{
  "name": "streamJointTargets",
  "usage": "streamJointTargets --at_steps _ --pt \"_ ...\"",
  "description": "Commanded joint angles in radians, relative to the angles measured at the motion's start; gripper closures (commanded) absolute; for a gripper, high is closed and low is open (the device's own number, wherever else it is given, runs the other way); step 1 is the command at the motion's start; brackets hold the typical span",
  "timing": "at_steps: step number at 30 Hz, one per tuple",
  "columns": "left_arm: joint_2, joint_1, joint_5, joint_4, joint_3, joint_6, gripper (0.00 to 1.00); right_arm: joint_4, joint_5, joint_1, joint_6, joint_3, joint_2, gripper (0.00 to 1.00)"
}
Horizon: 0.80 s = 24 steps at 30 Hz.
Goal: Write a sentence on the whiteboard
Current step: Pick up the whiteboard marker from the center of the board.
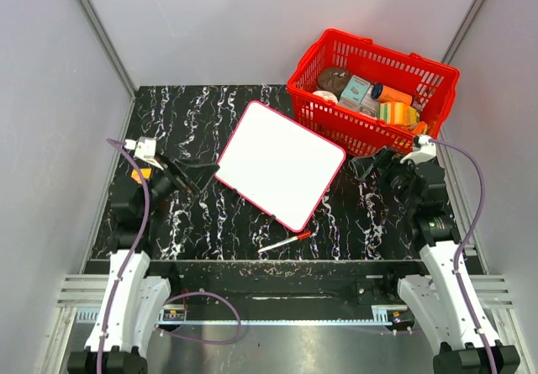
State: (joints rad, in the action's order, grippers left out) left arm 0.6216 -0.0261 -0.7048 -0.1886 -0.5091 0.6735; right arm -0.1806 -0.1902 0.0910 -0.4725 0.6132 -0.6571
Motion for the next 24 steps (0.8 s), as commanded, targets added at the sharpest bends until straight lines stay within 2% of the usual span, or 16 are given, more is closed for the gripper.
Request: streamJointTargets --at_steps 1,3,6,7,9,10,11,12,14,15,17,18,20,21,22,24 --pt "-0.075 0.055 0.050 0.133 0.020 -0.098 0.01 0.018 -0.081 0.004 -0.012 0.031 -0.036 0.00" --pt "-0.083 0.098 0.080 0.219 0.020 -0.115 0.01 0.030 -0.106 0.003 -0.017 0.030 -0.068 0.00" --pt "-0.069 0.224 0.189 0.337 0.007 -0.146 0.01 0.047 -0.147 0.004 -0.034 0.033 -0.120 0.00" --pt "-0.054 0.314 0.284 0.366 0.004 -0.155 0.01 0.049 -0.167 0.004 -0.035 0.034 -0.133 0.00" --pt "-0.027 0.417 0.378 0.438 -0.012 -0.167 0.01 0.050 -0.187 0.004 -0.041 0.048 -0.169 0.00" --pt "0.010 0.521 0.463 0.458 -0.019 -0.163 0.01 0.049 -0.207 0.004 -0.043 0.054 -0.179 0.01" --pt "0.029 0.572 0.502 0.486 -0.022 -0.157 0.01 0.044 -0.213 0.004 -0.044 0.065 -0.188 0.00" --pt "0.045 0.672 0.545 0.494 -0.025 -0.152 0.01 0.041 -0.218 0.003 -0.046 0.069 -0.199 0.00" --pt "0.092 0.773 0.687 0.512 -0.026 -0.135 0.01 0.038 -0.218 0.003 -0.048 0.079 -0.202 0.00" --pt "0.111 0.863 0.732 0.518 -0.029 -0.131 0.01 0.038 -0.215 0.004 -0.048 0.082 -0.203 0.00" --pt "0.183 0.945 0.830 0.526 -0.034 -0.126 0.01 0.035 -0.212 0.004 -0.049 0.083 -0.200 0.00" --pt "0.213 1.022 0.858 0.528 -0.042 -0.126 0.05 0.033 -0.210 0.004 -0.048 0.082 -0.199 0.00" --pt "0.302 1.101 0.942 0.531 -0.052 -0.130 0.07 0.033 -0.203 0.004 -0.051 0.076 -0.196 0.00" --pt "0.332 1.177 0.976 0.535 -0.069 -0.129 0.07 0.035 -0.201 0.004 -0.048 0.072 -0.190 0.00" --pt "0.392 1.213 1.040 0.535 -0.078 -0.127 0.07 0.036 -0.201 0.004 -0.048 0.069 -0.187 0.00" --pt "0.453 1.287 1.079 0.537 -0.107 -0.135 0.07 0.036 -0.201 0.004 -0.049 0.063 -0.185 0.00"
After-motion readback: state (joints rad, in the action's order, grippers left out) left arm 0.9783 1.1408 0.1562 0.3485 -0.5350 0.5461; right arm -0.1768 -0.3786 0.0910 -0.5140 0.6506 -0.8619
